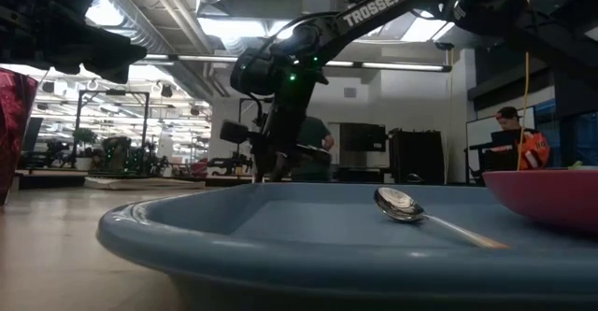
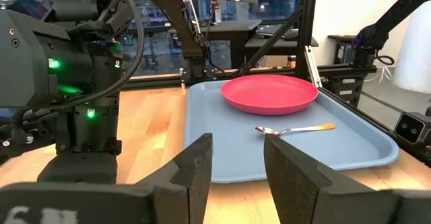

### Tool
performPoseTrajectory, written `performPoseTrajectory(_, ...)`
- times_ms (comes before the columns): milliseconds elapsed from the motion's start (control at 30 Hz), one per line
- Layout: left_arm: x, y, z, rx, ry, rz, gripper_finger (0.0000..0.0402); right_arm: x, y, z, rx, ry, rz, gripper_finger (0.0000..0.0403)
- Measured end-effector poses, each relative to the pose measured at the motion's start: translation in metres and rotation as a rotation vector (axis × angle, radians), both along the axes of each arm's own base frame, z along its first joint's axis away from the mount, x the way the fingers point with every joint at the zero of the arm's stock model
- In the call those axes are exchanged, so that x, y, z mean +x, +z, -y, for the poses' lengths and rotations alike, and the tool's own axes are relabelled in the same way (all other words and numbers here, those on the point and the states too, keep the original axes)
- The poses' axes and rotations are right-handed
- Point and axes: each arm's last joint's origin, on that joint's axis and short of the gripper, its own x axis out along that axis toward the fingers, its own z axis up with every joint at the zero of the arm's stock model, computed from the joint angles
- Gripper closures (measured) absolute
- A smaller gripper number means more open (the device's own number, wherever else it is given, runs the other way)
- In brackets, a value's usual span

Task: Pick and place plate/cup/fork/spoon on tray
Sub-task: Put the orange fork on the blue tray

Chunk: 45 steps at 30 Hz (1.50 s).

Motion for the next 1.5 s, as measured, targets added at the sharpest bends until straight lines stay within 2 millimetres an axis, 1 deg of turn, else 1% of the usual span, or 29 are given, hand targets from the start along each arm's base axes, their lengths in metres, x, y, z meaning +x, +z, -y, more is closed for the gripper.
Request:
performPoseTrajectory(333, 0.000, 0.000, 0.000, 0.000, 0.000, 0.000, 0.0275, -0.005, -0.001, 0.000, 0.014, -0.039, -0.045, 0.0323)
performPoseTrajectory(733, 0.000, 0.000, 0.000, 0.000, 0.000, 0.000, 0.0275, -0.009, -0.003, -0.001, 0.009, -0.030, -0.090, 0.0324)
performPoseTrajectory(933, 0.000, 0.000, 0.000, 0.000, 0.000, 0.000, 0.0275, -0.010, -0.003, -0.001, 0.008, -0.023, -0.108, 0.0333)
performPoseTrajectory(1033, 0.000, 0.000, 0.000, 0.000, 0.000, 0.000, 0.0275, -0.011, -0.003, -0.001, 0.003, -0.003, -0.115, 0.0344)
performPoseTrajectory(1200, 0.000, 0.000, 0.000, 0.000, 0.000, 0.000, 0.0275, -0.011, -0.003, -0.001, -0.003, 0.024, -0.125, 0.0388)
performPoseTrajectory(1233, 0.000, 0.000, 0.000, 0.000, -0.001, 0.000, 0.0275, -0.011, -0.003, -0.001, -0.003, 0.028, -0.125, 0.0392)
performPoseTrajectory(1367, 0.000, 0.000, 0.000, 0.000, -0.001, 0.000, 0.0275, -0.011, -0.002, -0.001, -0.005, 0.037, -0.127, 0.0389)
performPoseTrajectory(1500, 0.000, 0.000, 0.000, 0.000, -0.001, 0.000, 0.0275, -0.011, 0.003, -0.001, -0.009, 0.044, -0.117, 0.0394)
